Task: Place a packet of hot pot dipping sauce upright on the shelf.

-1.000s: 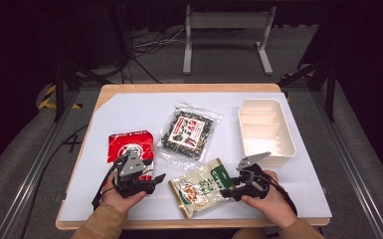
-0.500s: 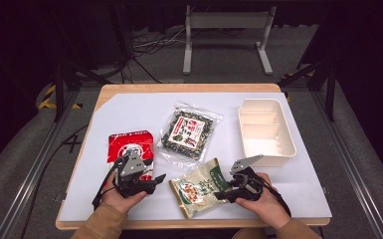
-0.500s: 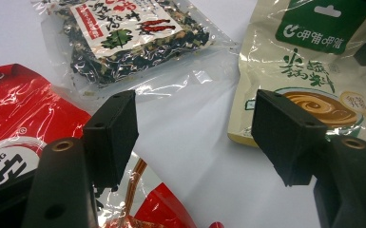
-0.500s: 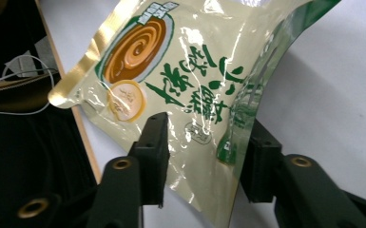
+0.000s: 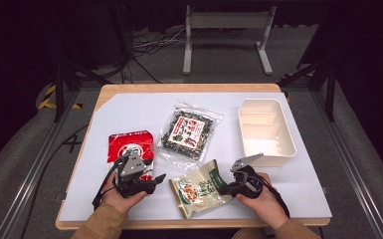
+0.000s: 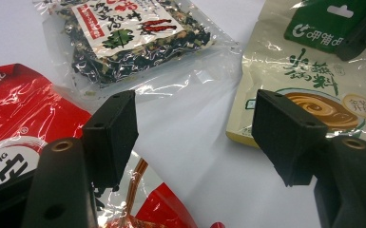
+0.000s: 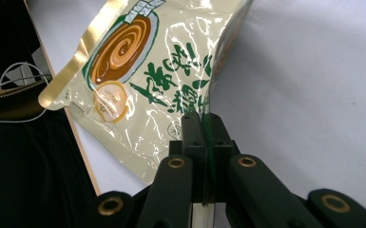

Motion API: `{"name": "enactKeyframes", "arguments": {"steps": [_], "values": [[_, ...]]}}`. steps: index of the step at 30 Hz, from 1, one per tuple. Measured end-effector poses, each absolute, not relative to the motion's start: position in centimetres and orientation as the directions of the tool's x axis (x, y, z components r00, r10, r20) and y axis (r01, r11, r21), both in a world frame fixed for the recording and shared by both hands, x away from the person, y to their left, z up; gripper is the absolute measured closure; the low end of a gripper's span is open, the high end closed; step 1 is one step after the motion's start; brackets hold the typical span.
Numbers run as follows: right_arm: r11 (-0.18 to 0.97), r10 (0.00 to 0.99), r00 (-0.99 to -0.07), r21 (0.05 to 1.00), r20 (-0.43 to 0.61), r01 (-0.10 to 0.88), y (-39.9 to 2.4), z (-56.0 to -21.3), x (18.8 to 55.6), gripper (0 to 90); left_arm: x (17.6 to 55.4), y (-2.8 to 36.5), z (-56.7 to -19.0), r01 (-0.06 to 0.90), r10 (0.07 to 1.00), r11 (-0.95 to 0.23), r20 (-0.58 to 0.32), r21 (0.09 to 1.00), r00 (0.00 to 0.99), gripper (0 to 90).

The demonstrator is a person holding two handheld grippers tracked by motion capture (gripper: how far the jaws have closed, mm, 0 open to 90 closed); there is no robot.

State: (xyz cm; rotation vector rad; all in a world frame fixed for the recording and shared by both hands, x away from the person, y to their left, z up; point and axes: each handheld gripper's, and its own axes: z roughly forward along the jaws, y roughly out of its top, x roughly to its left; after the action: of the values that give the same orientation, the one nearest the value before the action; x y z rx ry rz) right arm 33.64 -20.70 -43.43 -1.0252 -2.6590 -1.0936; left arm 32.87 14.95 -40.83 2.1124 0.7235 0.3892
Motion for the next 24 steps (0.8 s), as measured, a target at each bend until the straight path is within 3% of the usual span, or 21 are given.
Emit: {"name": "enactKeyframes", "arguments": {"steps": [24], "values": [[0.482, 0.512, -0.786, 0.641, 0.347, 0.597, -21.4, -40.4, 32.9, 89.4, 32.9, 15.3, -40.6, 0.355, 0.631, -0.461, 0.02, 0.813, 0.775, 32.7]]}}
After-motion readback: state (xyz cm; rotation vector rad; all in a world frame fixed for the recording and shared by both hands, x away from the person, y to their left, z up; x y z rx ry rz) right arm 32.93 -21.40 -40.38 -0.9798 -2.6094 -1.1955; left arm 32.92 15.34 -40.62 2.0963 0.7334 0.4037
